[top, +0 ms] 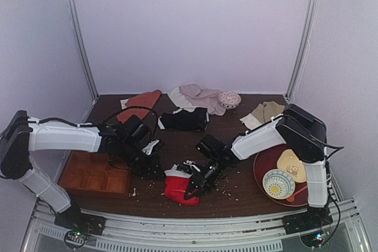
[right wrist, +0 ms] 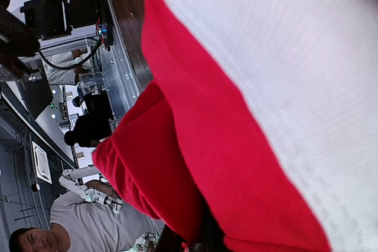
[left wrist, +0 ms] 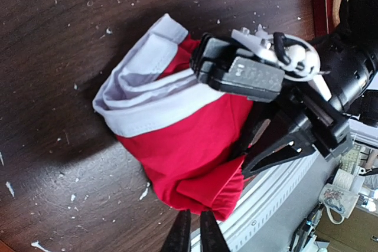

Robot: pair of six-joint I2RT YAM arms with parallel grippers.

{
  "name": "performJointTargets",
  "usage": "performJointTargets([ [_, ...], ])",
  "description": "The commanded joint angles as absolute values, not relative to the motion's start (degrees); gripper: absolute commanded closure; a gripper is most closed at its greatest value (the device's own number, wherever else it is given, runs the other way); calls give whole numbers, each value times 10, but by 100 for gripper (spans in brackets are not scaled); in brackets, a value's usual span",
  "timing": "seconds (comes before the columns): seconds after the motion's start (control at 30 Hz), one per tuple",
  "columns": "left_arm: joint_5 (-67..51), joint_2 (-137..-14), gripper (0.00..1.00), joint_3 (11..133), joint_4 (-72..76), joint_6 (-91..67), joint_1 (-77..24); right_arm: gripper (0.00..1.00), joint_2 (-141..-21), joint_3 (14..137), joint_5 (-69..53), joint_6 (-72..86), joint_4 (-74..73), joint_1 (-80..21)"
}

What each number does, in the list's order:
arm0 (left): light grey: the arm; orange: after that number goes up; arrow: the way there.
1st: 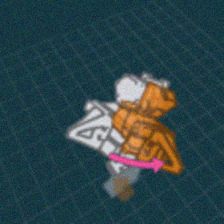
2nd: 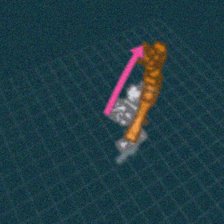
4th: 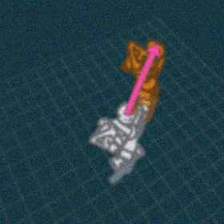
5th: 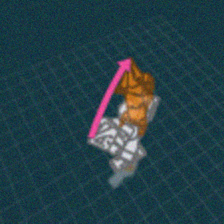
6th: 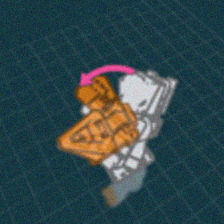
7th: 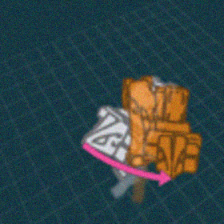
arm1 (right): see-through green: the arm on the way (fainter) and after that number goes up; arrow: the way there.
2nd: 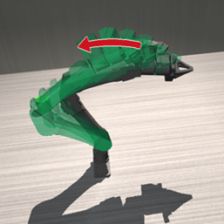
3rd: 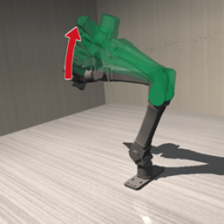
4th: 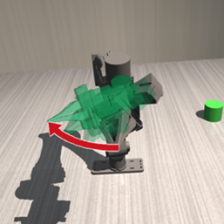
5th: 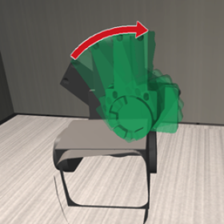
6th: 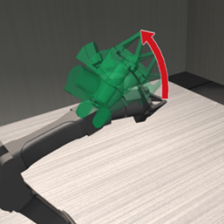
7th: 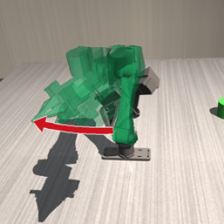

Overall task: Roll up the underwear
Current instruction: Roll the underwear at the center of the board.

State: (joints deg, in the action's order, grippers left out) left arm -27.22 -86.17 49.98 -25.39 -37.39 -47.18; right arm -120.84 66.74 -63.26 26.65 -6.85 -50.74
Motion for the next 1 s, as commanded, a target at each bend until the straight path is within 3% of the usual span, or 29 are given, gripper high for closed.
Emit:
performJointTargets([
  [0.0, -262, -864, 92, 465, -216, -363, -468, 100, -1265, 675, -487, 235, -219, -497],
  [0.27, -280, -908, 97, 449, -163, -378, -469, 100, -1278, 731, -473, 203, -286, -496],
  [0.97, -278, -986, 100, 482, -142, -375, -479, 100, -1286, 841, -431, 149, -399, -499],
])
